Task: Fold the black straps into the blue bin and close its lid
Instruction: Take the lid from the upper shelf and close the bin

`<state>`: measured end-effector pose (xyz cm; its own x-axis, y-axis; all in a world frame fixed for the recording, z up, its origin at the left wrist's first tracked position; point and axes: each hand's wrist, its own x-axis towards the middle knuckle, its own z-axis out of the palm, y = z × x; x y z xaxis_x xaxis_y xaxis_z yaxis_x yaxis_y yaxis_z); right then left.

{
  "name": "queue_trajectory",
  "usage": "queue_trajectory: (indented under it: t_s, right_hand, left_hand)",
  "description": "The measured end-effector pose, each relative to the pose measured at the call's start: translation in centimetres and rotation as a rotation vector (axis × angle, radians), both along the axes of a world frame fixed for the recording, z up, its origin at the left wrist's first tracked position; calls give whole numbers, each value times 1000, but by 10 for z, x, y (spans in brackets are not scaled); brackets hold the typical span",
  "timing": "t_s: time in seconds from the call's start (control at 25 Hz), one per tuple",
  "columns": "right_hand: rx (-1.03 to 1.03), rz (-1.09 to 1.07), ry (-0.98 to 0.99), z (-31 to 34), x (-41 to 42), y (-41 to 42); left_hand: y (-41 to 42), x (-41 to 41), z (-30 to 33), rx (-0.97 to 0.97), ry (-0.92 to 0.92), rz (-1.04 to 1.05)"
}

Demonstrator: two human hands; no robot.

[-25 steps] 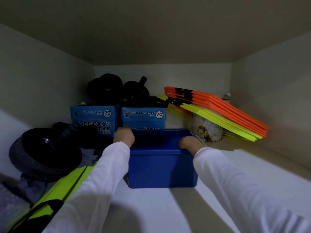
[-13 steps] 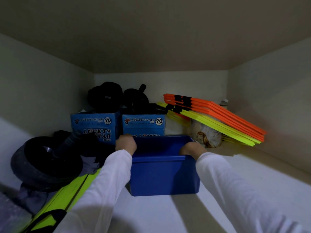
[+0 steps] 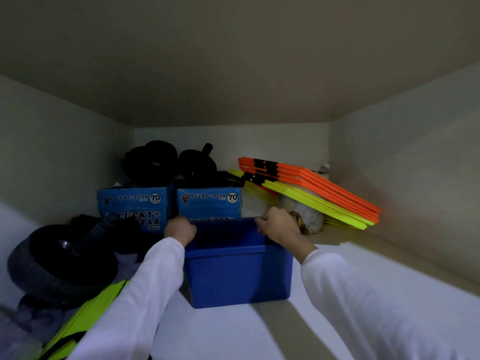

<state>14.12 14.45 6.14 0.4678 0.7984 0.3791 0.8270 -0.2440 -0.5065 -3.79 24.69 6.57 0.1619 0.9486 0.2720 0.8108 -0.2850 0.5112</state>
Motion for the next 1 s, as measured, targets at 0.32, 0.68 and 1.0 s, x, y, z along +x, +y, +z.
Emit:
queue_trajectory:
  t_s: [0.32, 0.68, 1.0]
  right_hand:
    - [554, 31, 110, 36, -18, -96]
    - [948, 59, 110, 122, -50, -239]
    - [1231, 182, 225, 193, -62, -296]
  left_hand:
    - [-109, 0, 28, 379, -479, -206]
    - [-263, -11, 113, 640, -753, -403]
    - [-318, -29, 195, 835, -849, -401]
